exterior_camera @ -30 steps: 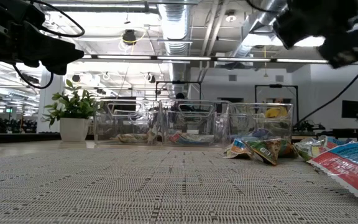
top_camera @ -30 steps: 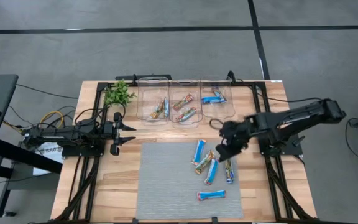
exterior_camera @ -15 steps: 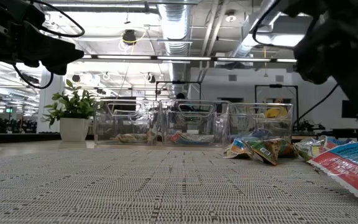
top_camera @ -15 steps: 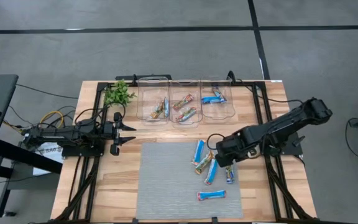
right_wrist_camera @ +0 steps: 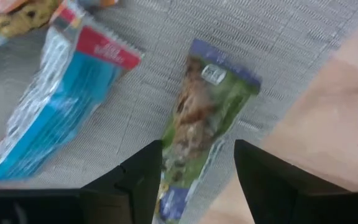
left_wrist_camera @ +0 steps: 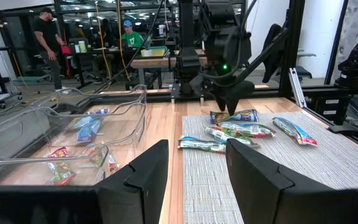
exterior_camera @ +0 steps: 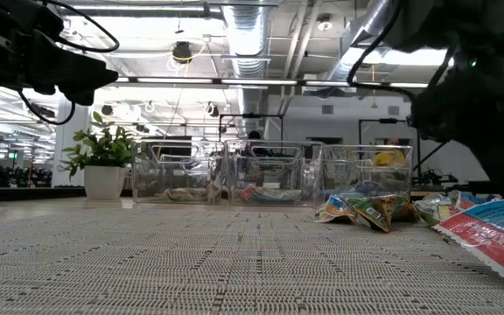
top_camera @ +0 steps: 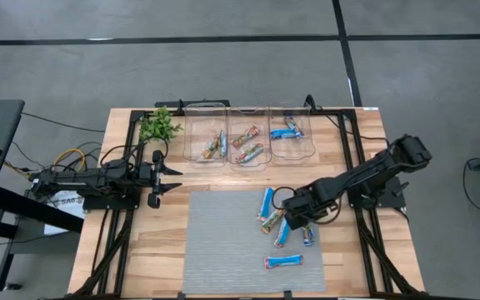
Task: Pick and place Granola Bars by type
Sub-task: Put the blue granola bar into the right transparent bin
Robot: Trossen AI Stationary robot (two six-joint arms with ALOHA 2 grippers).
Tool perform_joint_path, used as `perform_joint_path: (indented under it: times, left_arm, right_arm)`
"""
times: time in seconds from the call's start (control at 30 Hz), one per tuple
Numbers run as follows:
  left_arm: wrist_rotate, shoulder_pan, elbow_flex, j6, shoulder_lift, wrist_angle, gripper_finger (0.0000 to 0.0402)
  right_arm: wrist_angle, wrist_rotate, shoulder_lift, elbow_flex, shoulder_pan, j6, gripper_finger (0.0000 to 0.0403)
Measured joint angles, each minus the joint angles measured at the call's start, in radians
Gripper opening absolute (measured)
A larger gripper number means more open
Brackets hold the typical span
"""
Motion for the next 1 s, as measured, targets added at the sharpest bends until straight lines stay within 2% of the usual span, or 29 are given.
perform_joint_path:
  times: [0.43, 0.53, 0.8, 1.0]
  left_arm:
    - [0.000, 0.000, 0.000, 0.000, 0.000, 0.000, 0.0155]
    - [0.000, 0.000, 0.000, 0.000, 0.000, 0.000, 0.0155]
    - [0.000, 0.000, 0.000, 0.000, 0.000, 0.000, 0.0155]
    - [0.000, 0.000, 0.000, 0.000, 0.000, 0.000, 0.0155]
  right_arm:
    - [0.035, 0.012, 0.073, -0.002, 0.000, -0.059, 0.0179]
    - [0.045, 0.024, 0.072, -0.002, 0.000, -0.076, 0.0155]
    - [0.090, 0.030, 0.062, -0.002, -0.002, -0.078, 0.0054]
    - [0.181, 0.069, -0.014, -0.002, -0.011, -0.083, 0.0023]
